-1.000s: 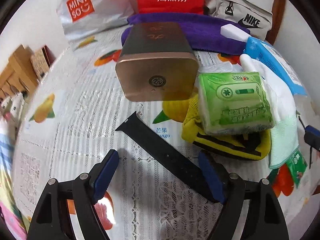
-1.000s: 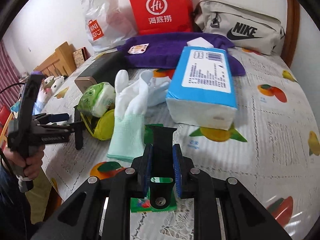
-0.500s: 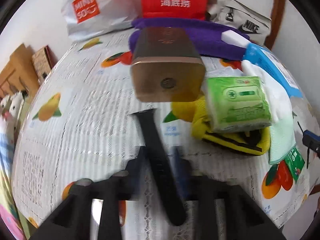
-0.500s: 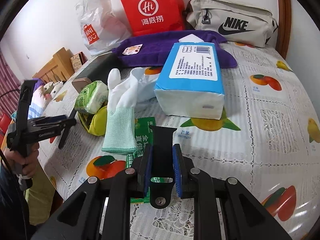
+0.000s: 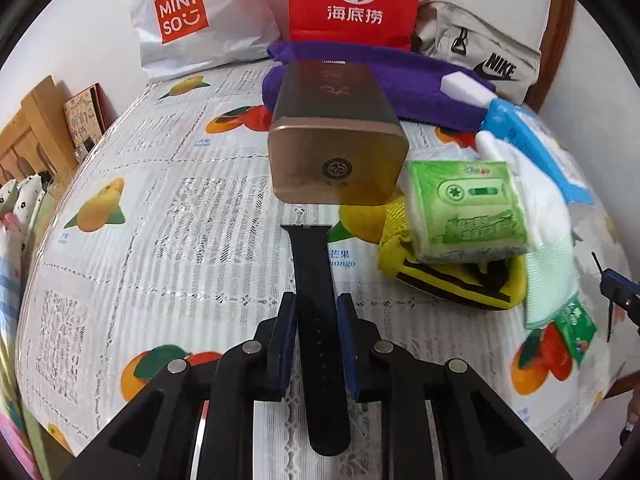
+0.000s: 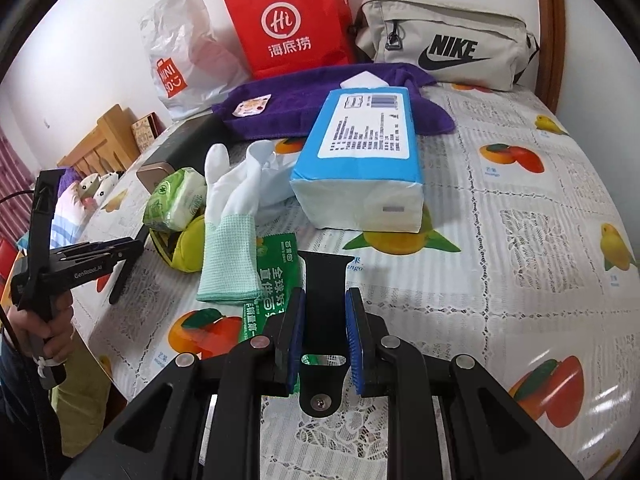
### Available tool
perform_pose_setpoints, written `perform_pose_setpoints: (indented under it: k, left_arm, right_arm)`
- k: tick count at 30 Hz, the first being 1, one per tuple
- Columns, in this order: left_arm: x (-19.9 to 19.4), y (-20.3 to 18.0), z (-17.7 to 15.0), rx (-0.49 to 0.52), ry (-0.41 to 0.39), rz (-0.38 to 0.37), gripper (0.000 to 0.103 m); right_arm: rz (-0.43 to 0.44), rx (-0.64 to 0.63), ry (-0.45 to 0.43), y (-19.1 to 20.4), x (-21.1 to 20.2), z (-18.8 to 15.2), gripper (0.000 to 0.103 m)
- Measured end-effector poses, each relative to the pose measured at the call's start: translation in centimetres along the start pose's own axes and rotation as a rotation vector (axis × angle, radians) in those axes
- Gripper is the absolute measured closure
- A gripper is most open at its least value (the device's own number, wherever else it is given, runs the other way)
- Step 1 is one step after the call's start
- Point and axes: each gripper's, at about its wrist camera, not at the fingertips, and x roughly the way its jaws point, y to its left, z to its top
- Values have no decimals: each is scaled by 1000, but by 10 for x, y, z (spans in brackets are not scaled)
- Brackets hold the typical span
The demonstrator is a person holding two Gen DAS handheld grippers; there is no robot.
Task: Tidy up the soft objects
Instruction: 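Grasp the other black strap piece with the left tool, then carry both strap pieces in both tools over the purple towel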
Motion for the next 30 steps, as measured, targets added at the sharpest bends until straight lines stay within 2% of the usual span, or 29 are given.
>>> perform_pose_setpoints:
  k: [14, 22, 30]
  left_arm:
    - [-57, 9, 18, -13, -103, -42, 84]
    - [-73, 4, 47, -7, -151, -70, 84]
    - [-70, 1, 87, -12, -174, -82, 84]
  right_arm:
    - [-8, -34, -87, 12, -39, 25, 83]
    - [0, -60, -138, 17, -50, 58, 83]
    - [17, -78, -176, 18, -43, 104, 83]
